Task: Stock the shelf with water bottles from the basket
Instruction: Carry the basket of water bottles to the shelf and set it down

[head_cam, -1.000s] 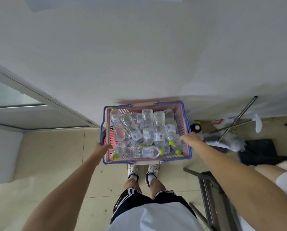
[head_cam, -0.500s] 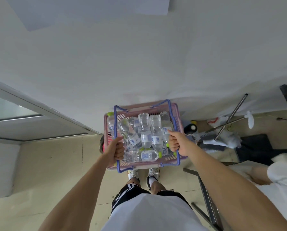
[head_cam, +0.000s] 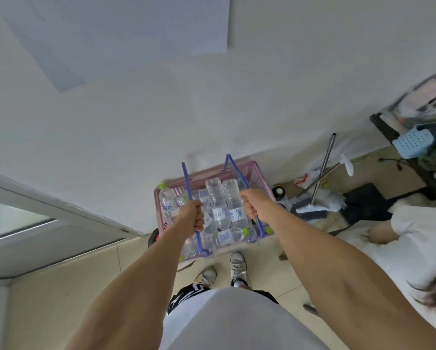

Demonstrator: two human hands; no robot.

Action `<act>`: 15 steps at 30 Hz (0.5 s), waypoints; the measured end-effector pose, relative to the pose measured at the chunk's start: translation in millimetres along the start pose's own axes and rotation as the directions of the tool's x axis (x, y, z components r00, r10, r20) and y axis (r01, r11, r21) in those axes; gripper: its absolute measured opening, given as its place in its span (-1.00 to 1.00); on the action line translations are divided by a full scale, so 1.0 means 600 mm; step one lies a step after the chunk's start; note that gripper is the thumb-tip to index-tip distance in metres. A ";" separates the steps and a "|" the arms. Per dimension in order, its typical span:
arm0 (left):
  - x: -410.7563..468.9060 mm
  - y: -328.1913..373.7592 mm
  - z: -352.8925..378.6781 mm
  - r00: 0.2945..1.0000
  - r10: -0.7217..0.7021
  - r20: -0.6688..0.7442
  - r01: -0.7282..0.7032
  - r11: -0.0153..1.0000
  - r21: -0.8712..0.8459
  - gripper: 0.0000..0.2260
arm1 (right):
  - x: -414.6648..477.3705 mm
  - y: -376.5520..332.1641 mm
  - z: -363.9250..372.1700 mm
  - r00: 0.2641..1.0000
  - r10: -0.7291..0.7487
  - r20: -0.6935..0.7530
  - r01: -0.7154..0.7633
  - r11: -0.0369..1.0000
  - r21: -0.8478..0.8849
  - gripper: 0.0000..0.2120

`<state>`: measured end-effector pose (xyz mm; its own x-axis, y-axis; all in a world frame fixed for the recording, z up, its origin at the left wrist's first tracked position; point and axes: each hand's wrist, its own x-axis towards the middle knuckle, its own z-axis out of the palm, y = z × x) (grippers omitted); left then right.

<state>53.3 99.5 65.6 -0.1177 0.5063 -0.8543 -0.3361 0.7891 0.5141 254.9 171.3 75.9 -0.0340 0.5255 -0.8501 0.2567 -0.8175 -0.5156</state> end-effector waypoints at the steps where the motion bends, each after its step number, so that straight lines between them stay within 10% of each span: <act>1: -0.005 0.009 0.001 1.000 0.000 0.029 -0.001 1.000 0.024 -0.58 | -0.012 -0.001 -0.001 1.000 -0.001 -0.023 0.002 1.000 0.031 -0.59; 15: -0.091 -0.093 0.058 0.964 -0.074 0.255 -0.085 0.825 0.559 -0.56 | -0.201 0.319 -0.034 0.995 0.066 -0.078 0.003 0.743 0.669 -0.50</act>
<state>111.2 40.2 86.4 0.1499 0.5185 -0.8418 0.2556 0.8022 0.5396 327.7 -43.5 81.9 0.0582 0.4872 -0.8713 -0.4559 -0.7635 -0.4574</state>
